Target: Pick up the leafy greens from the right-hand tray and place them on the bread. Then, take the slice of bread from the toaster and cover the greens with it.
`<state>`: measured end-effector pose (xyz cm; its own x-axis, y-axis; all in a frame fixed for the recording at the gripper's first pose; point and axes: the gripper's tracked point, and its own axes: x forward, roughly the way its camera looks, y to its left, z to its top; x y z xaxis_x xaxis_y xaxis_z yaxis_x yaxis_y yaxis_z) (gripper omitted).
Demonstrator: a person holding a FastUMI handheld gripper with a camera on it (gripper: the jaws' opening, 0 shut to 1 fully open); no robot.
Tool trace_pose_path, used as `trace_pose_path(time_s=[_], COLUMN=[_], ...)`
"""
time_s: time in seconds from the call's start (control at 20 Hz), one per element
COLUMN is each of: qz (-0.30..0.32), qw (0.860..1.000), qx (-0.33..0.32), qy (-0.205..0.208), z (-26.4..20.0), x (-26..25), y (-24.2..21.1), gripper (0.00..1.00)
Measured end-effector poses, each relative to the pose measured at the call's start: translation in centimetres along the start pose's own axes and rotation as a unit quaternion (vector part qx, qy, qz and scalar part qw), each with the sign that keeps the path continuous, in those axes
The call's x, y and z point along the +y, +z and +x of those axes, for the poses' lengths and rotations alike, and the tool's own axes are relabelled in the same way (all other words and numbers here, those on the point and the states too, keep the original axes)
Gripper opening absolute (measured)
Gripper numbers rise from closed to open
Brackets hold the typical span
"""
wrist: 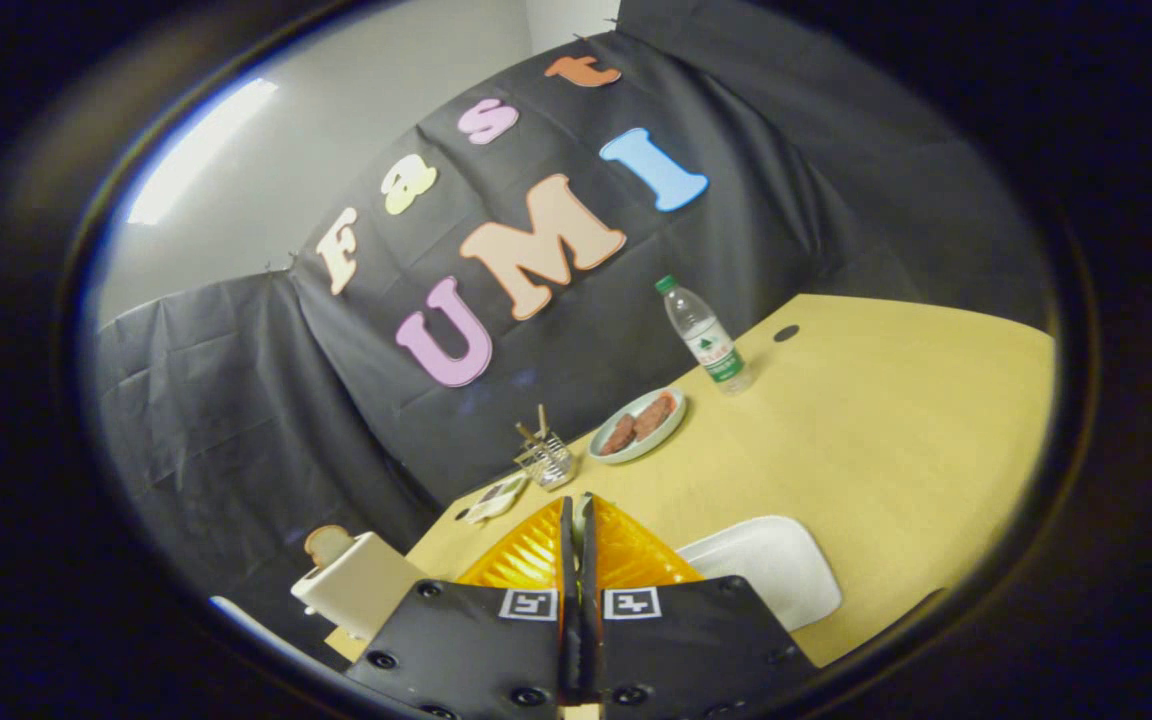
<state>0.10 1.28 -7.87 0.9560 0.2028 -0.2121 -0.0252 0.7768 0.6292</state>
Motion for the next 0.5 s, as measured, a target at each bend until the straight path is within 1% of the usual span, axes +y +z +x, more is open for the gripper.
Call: trace_pose_path(time_s=[0.25,0.35,0.5], qz=[0.001,0.01,0.031], qw=[0.999,0.997,0.993], qx=[0.022,0.034,0.036], qy=[0.046,0.073,0.109], z=[1.7,2.0,2.6], x=[5.2,7.6,10.6], y=[-3.1,-4.5,-5.3], gripper=[0.03,0.03,0.03])
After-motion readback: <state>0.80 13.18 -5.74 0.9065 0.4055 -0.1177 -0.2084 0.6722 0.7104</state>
